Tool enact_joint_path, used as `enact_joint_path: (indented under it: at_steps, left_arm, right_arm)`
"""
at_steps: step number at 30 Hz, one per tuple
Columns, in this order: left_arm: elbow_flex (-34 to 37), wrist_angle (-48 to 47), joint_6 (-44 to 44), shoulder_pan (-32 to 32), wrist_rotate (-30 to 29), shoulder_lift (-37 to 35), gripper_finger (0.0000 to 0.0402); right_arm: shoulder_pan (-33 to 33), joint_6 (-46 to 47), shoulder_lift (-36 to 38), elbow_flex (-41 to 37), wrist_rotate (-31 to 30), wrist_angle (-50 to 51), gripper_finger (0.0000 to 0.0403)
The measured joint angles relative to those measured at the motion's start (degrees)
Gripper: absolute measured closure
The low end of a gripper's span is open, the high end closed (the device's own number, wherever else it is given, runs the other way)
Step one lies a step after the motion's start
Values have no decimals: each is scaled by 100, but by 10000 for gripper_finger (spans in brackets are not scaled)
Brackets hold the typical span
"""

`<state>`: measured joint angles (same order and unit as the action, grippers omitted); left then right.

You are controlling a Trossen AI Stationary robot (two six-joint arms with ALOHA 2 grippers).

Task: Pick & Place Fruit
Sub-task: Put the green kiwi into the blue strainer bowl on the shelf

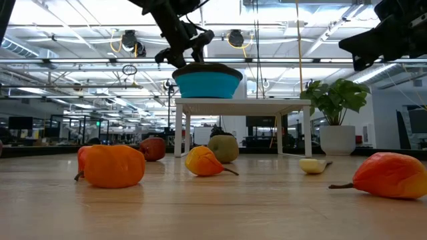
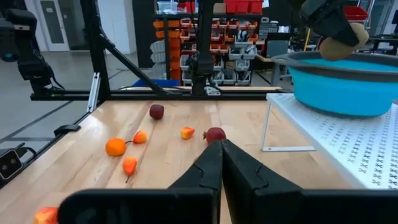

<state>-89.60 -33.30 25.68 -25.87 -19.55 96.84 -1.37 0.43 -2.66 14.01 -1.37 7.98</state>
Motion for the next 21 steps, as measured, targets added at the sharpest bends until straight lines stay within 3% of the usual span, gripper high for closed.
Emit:
enact_joint_path:
  at_steps: [21]
  left_arm:
    - [0,-81,-26,120,204,136,182]
  right_arm:
    - [2,-23,1,-3,-3,-2,403]
